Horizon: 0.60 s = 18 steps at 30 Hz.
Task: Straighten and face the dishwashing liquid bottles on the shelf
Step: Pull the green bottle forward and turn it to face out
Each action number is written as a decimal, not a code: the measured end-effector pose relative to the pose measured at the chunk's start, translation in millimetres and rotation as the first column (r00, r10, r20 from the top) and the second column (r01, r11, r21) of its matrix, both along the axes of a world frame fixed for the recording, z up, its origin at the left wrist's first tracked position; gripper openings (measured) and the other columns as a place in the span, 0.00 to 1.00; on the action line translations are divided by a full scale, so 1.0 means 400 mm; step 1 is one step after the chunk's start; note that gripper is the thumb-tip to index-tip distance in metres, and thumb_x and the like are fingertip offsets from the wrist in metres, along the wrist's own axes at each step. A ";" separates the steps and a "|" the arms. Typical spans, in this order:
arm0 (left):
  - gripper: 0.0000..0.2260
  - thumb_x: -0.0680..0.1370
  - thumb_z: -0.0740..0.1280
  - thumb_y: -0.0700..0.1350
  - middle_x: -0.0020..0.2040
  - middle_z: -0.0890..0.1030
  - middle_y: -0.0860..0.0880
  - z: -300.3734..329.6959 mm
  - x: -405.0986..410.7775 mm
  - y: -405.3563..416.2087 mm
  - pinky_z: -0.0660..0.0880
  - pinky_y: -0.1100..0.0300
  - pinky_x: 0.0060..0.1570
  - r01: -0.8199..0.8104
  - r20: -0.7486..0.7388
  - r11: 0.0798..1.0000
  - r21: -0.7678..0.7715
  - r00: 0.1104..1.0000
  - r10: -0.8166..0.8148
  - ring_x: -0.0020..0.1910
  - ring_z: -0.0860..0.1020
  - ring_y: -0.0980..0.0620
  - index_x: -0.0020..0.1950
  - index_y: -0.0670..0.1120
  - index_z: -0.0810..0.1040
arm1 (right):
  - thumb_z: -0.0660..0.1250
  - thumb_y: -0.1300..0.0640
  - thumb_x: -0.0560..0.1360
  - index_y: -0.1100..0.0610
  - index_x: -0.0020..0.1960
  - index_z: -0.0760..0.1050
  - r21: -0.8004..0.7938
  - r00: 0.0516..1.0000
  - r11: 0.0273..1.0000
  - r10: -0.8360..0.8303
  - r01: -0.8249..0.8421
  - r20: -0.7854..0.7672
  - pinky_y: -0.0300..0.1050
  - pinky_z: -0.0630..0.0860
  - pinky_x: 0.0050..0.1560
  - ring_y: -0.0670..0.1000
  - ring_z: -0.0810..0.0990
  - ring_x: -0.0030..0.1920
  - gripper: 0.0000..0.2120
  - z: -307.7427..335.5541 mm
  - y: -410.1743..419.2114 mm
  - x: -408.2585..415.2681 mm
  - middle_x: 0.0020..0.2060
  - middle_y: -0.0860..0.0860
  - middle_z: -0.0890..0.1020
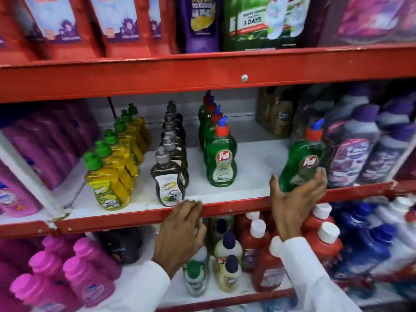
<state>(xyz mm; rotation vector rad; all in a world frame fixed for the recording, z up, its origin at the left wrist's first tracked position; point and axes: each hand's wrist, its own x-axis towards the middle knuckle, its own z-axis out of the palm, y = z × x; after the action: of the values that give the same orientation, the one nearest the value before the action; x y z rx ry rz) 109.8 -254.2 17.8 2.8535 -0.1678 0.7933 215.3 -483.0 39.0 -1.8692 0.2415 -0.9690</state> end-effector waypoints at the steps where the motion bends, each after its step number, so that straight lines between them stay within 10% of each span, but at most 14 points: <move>1: 0.20 0.73 0.62 0.49 0.53 0.82 0.46 -0.001 -0.002 -0.001 0.81 0.54 0.55 -0.004 -0.004 1.000 -0.008 1.000 0.004 0.53 0.81 0.45 0.61 0.42 0.80 | 0.74 0.48 0.71 0.64 0.75 0.55 0.014 1.000 1.000 0.009 -0.009 -0.021 0.54 0.58 0.76 0.63 0.61 0.74 0.43 0.001 -0.012 0.014 0.74 0.64 0.64; 18: 0.21 0.73 0.60 0.50 0.54 0.79 0.49 0.029 -0.021 -0.012 0.82 0.56 0.50 -0.017 -0.066 0.995 -0.098 0.998 0.011 0.51 0.81 0.50 0.63 0.45 0.78 | 0.75 0.37 0.64 0.59 0.66 0.63 -0.115 0.941 0.934 0.331 -0.338 -0.069 0.56 0.73 0.64 0.55 0.71 0.61 0.41 0.074 0.171 -0.037 0.60 0.56 0.72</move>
<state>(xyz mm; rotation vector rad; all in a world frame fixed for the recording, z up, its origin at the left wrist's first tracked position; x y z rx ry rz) 101.3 -259.1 29.3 2.7865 -0.0970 0.6897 200.6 -414.5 68.5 -1.9692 -0.1121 -0.7174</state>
